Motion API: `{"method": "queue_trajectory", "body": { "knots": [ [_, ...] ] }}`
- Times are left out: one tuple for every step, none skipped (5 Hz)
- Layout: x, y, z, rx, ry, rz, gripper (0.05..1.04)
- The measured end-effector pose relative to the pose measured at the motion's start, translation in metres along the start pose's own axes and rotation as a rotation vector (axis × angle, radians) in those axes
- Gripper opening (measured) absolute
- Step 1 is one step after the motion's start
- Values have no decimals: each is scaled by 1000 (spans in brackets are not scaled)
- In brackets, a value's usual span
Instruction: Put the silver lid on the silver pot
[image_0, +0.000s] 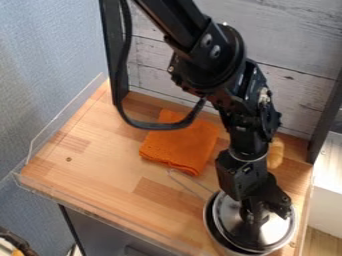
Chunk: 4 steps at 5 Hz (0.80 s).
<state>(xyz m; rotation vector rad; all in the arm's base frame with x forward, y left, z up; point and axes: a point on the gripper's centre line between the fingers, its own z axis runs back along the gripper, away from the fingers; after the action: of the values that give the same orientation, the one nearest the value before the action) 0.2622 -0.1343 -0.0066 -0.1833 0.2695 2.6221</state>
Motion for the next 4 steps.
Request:
{"method": "queue_trajectory", "body": {
  "knots": [
    [0, -1, 0, -10, -3, -9, 277],
    [5, -1, -1, -14, -19, -6, 322],
    [10, 0, 0, -11, -30, -2, 610],
    [16, 1, 2, -11, -43, 3, 910]
  ]
}}
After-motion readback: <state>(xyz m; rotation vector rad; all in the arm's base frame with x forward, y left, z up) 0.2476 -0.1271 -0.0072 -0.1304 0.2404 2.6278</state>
